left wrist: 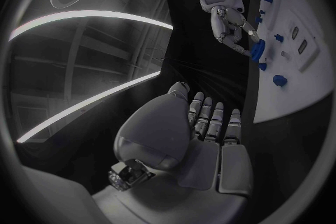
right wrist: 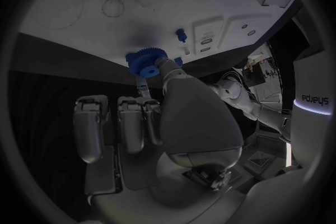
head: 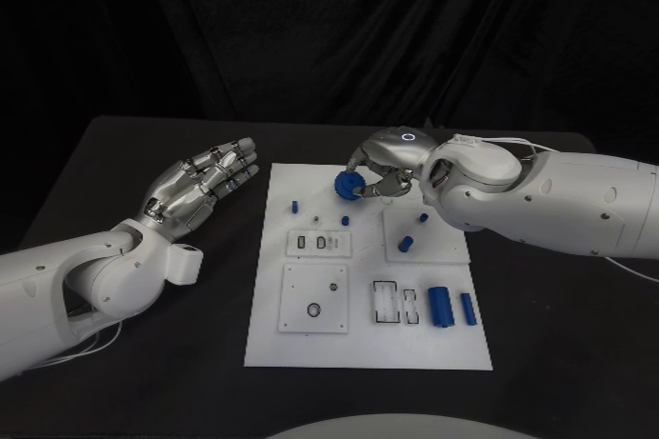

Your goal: Assemble the parts on the task board

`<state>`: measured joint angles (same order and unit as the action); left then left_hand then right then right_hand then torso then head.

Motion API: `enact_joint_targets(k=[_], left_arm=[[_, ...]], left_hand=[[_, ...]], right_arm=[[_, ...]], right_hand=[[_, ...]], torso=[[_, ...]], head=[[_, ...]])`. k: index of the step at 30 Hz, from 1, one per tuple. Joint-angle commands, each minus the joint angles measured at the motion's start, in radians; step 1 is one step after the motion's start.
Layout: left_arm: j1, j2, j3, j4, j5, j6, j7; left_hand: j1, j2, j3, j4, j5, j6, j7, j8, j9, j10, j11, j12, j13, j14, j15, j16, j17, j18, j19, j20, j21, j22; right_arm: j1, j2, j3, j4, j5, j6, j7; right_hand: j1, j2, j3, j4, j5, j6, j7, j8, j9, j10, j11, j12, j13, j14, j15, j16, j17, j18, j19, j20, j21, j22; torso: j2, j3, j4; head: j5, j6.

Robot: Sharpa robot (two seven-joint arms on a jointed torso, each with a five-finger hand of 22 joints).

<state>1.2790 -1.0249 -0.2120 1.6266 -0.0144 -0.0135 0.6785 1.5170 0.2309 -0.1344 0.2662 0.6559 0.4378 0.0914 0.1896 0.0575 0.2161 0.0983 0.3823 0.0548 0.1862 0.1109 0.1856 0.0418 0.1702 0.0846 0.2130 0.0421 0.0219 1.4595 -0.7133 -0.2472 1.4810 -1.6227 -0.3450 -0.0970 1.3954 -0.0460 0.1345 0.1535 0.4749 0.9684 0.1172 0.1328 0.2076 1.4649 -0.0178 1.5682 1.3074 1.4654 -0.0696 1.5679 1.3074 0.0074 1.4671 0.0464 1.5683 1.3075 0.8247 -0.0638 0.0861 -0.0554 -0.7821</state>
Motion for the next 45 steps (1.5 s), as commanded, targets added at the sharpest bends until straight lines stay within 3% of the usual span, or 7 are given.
enact_joint_targets(k=[1, 12, 18, 24, 31, 45], left_arm=[[0.000, 0.002, 0.001, 0.001, 0.003, 0.014, 0.050], [0.000, 0.006, 0.001, -0.001, 0.003, 0.016, 0.047], [0.000, 0.008, 0.001, -0.003, 0.003, 0.018, 0.046], [0.000, 0.010, 0.001, -0.005, 0.003, 0.019, 0.045], [0.000, 0.013, 0.001, -0.008, 0.003, 0.021, 0.045], [0.000, 0.015, 0.001, -0.011, 0.003, 0.024, 0.044]], left_hand=[[0.010, -0.002, 0.008, 0.001, 0.005, -0.007, 0.006, 0.002, 0.000, 0.000, 0.010, 0.004, 0.000, -0.001, 0.004, 0.004, 0.001, 0.009, 0.000, 0.011, 0.003, 0.001], [0.010, -0.002, 0.008, 0.001, 0.005, -0.007, 0.006, 0.002, 0.000, 0.000, 0.010, 0.004, 0.000, -0.001, 0.004, 0.004, 0.001, 0.009, 0.000, 0.011, 0.003, 0.001], [0.010, -0.002, 0.008, 0.001, 0.005, -0.007, 0.006, 0.002, 0.000, 0.000, 0.010, 0.004, 0.000, -0.001, 0.004, 0.004, 0.001, 0.009, 0.000, 0.011, 0.003, 0.001], [0.010, -0.002, 0.008, 0.001, 0.005, -0.007, 0.006, 0.002, 0.000, 0.000, 0.010, 0.004, 0.000, -0.001, 0.004, 0.004, 0.001, 0.009, 0.000, 0.011, 0.003, 0.001], [0.010, -0.001, 0.011, 0.001, 0.005, -0.009, 0.007, 0.002, -0.001, -0.002, 0.011, 0.003, 0.000, -0.002, 0.005, 0.003, 0.001, 0.009, 0.000, 0.012, 0.003, 0.001], [0.010, -0.001, 0.011, 0.001, 0.005, -0.009, 0.007, 0.002, -0.001, -0.002, 0.011, 0.003, 0.000, -0.002, 0.005, 0.003, 0.001, 0.009, 0.000, 0.012, 0.003, 0.001]], right_arm=[[-0.008, 0.014, 0.001, -0.014, -0.007, 0.020, 0.020], [-0.020, 0.056, 0.001, -0.047, -0.007, 0.037, 0.013], [-0.021, 0.067, 0.001, -0.057, -0.021, 0.037, 0.003], [-0.022, 0.074, 0.001, -0.064, -0.030, 0.038, -0.004], [-0.022, 0.078, 0.001, -0.068, -0.032, 0.034, -0.004], [-0.022, 0.075, 0.001, -0.068, -0.033, 0.028, 0.004]], right_hand=[[-0.003, 0.002, 0.004, 0.004, -0.008, 0.059, -0.059, 0.068, 0.179, 0.106, -0.004, 0.003, 0.263, 0.105, -0.002, 0.003, 0.263, -0.007, 0.104, -0.006, 0.003, 0.263], [-0.007, 0.000, 0.017, 0.005, -0.038, 0.012, -0.052, 0.035, 0.178, 0.106, 0.003, 0.003, 0.263, 0.105, 0.004, 0.003, 0.263, -0.003, 0.093, 0.001, -0.010, 0.258], [-0.007, -0.008, 0.042, 0.005, -0.037, -0.078, -0.044, -0.031, 0.151, 0.106, 0.010, 0.003, 0.263, 0.105, 0.011, 0.003, 0.263, 0.001, 0.080, 0.007, -0.025, 0.252], [-0.007, -0.019, 0.062, 0.005, -0.036, -0.130, -0.043, -0.067, 0.123, 0.106, 0.012, 0.003, 0.263, 0.105, 0.012, 0.003, 0.263, 0.005, 0.071, 0.010, -0.036, 0.247], [0.000, -0.025, 0.090, -0.004, -0.023, -0.215, -0.049, -0.071, 0.081, 0.106, 0.007, 0.003, 0.263, 0.105, 0.010, 0.003, 0.263, 0.007, 0.066, 0.008, -0.042, 0.245], [-0.009, -0.030, 0.092, -0.004, -0.061, -0.225, -0.047, -0.068, 0.065, 0.106, 0.008, 0.003, 0.263, 0.105, 0.010, 0.003, 0.263, 0.008, 0.062, 0.008, -0.047, 0.243]], torso=[[0.002, 0.0018, 0.0006], [0.001, 0.0014, -0.0022], [0.001, 0.0016, -0.0023], [0.000, 0.0015, -0.0035], [0.000, 0.0019, -0.0019], [0.000, 0.0019, -0.0023]], head=[[0.000, 0.001], [0.000, 0.001], [0.000, 0.001], [0.001, 0.000], [0.000, 0.000], [0.003, 0.001]])
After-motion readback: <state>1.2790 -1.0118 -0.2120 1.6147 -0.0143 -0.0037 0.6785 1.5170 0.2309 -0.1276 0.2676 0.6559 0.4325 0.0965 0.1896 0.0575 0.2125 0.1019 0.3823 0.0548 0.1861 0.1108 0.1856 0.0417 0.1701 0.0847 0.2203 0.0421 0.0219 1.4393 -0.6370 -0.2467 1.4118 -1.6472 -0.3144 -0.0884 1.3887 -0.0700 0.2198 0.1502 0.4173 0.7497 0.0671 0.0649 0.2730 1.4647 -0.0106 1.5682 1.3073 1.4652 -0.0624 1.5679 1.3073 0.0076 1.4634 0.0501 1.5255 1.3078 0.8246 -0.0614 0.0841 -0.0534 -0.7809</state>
